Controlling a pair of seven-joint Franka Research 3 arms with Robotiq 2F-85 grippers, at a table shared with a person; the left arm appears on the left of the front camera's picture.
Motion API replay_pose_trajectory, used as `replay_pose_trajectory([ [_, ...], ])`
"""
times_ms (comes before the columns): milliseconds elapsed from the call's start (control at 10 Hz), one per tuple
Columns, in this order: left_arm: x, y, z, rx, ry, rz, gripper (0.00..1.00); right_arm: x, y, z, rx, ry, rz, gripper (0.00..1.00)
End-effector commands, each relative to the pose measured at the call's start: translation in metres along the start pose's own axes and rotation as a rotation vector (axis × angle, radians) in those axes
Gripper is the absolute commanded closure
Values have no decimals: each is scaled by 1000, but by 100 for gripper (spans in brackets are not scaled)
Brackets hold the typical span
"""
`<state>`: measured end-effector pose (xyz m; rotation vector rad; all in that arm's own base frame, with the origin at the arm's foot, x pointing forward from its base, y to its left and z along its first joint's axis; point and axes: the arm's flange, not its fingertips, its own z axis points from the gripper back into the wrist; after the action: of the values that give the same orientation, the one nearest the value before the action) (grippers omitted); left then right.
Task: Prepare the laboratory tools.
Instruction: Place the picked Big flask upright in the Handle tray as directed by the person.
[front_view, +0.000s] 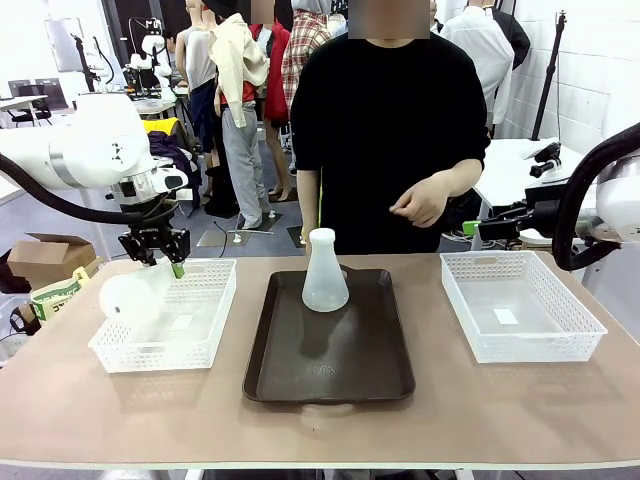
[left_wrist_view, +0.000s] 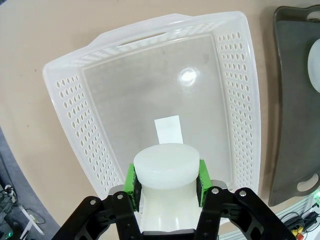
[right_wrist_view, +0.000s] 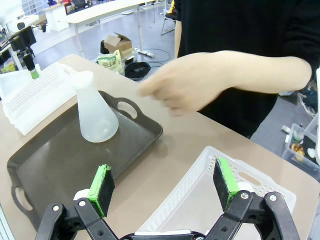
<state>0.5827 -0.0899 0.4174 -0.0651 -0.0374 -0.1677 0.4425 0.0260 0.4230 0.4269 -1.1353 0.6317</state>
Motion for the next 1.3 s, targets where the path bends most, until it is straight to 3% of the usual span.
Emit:
replay_pose_trajectory([
  [0, 3, 1, 5, -1, 2, 1, 100, -1, 1, 0, -1, 7, 0, 0],
  [1200, -7, -1, 4, -14, -22, -22, 100, -1, 1, 0, -1, 7, 0, 0],
])
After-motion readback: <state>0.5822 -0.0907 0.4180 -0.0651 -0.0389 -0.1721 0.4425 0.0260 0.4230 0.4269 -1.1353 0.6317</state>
